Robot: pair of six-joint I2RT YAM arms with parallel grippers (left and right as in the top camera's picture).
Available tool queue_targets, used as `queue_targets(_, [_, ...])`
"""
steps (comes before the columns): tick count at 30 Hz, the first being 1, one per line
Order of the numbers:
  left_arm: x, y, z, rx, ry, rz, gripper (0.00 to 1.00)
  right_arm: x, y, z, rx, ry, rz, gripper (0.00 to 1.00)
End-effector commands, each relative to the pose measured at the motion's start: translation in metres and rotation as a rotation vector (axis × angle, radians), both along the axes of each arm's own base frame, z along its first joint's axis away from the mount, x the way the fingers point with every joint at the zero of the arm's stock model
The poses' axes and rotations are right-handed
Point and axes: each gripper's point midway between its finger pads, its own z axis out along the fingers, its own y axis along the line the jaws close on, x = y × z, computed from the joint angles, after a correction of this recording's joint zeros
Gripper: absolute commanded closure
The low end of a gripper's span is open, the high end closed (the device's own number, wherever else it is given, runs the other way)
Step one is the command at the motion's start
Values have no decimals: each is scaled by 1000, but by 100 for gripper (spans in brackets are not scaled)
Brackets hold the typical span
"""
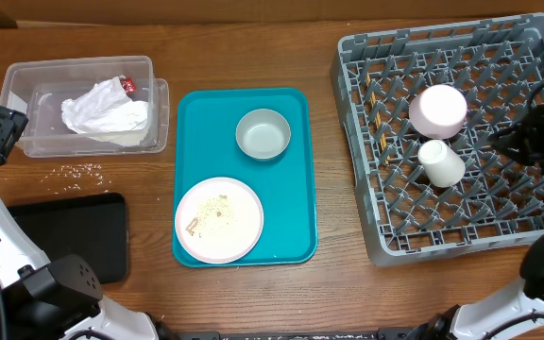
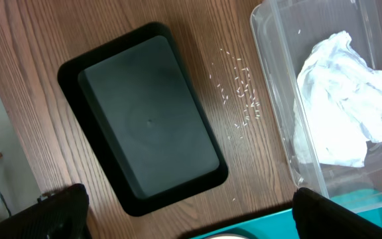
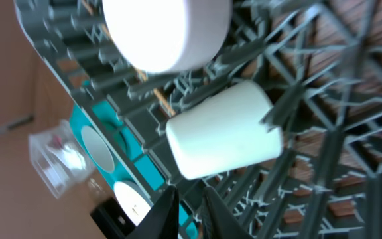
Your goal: Sort waste into correct bins and load items into the dishwasher
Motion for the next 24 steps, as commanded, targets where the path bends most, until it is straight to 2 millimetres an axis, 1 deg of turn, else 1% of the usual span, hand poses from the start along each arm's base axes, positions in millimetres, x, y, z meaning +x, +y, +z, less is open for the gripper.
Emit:
queue_targets(1, [1,1,-3,-8,4,20,0,6,40,7,-89,-36,184,87])
queue_targets(3, [1,0,-3,-8,3,20,0,6,56,0,-150,-10,254,90])
queue_targets(5, [1,0,-3,-8,3,20,0,7,71,-7,-224,30,307,90])
queue_targets(8, [1,1,-3,-8,4,20,0,9,86,-14,-315,77,319,89])
queue_targets(10, [1,0,-3,-8,3,20,0,11,91,-17,-367,94,316,84])
queue_targets(13, [1,1,-3,-8,4,20,0,13,90,-23,-416,121,283,84])
queue_targets(17, [1,0,-3,-8,3,20,0,7,83,-34,-416,164,262,84])
queue_targets(19, [1,0,-3,-8,3,20,0,6,80,-41,-414,169,254,85])
queue_targets(22, [1,0,-3,-8,3,20,0,5,78,-50,-412,174,247,90])
queue_targets(24, [1,0,-3,-8,3,20,0,3,77,-54,-411,181,248,91])
